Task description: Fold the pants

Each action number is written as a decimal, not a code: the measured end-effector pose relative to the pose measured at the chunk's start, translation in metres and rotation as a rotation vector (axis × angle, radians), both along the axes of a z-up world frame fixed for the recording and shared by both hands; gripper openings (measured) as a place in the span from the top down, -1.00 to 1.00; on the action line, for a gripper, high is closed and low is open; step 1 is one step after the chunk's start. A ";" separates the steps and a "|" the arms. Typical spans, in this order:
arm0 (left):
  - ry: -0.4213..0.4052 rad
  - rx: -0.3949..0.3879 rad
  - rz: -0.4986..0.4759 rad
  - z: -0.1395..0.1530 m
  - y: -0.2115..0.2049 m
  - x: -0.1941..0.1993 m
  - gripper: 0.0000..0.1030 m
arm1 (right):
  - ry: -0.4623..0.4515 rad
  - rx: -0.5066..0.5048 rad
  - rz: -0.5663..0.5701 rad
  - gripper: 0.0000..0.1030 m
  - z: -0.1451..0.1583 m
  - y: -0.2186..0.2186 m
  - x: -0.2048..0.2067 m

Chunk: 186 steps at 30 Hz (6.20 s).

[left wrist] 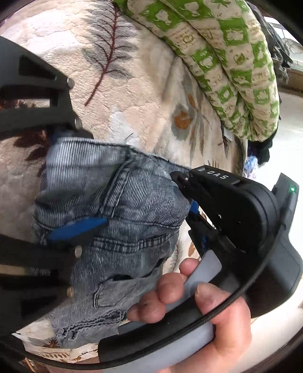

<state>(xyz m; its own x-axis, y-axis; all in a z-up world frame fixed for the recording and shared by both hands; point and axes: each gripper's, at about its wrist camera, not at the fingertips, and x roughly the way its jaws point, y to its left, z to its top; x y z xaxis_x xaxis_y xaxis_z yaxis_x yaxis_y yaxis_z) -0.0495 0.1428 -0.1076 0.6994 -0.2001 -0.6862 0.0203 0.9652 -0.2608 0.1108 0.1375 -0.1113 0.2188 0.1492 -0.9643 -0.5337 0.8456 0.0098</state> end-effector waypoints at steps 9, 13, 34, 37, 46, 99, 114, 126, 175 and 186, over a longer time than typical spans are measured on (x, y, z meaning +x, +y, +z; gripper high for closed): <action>-0.068 0.034 -0.040 0.012 -0.016 -0.009 0.46 | -0.127 0.139 -0.056 0.82 0.054 -0.028 -0.028; -0.134 0.086 -0.053 0.021 -0.027 -0.016 0.50 | -0.200 0.212 -0.109 0.85 0.084 -0.048 -0.050; -0.454 0.304 -0.570 0.062 -0.228 -0.107 0.65 | -0.402 0.533 -0.511 0.85 0.114 -0.328 -0.157; -0.456 0.316 -0.642 0.058 -0.256 -0.111 0.65 | -0.404 0.581 -0.573 0.85 0.102 -0.370 -0.163; -0.407 0.311 -0.788 0.041 -0.333 -0.106 0.65 | -0.390 0.738 -0.758 0.85 0.047 -0.474 -0.170; -0.097 0.389 -0.431 0.023 -0.249 -0.012 -0.33 | -0.371 0.436 -0.524 -0.16 0.012 -0.407 -0.181; -0.039 0.371 -0.412 -0.016 -0.245 -0.001 -0.39 | -0.238 0.468 -0.545 -0.22 -0.015 -0.415 -0.165; -0.020 0.353 -0.380 -0.025 -0.241 0.016 -0.70 | -0.222 0.475 -0.529 -0.42 -0.017 -0.411 -0.160; 0.041 0.387 -0.467 -0.010 -0.229 -0.048 -1.00 | -0.396 0.210 -0.638 -0.64 -0.010 -0.422 -0.253; -0.091 0.414 -0.415 0.021 -0.230 -0.063 -0.99 | -0.374 0.339 -0.686 -0.66 -0.007 -0.445 -0.252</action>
<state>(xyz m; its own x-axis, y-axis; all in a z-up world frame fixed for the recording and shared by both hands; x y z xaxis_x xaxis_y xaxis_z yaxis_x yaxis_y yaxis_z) -0.1127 -0.0869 -0.0862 0.6794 -0.1977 -0.7066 0.4227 0.8926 0.1567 -0.1408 -0.3079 -0.1181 0.6612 0.1348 -0.7380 0.0775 0.9662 0.2460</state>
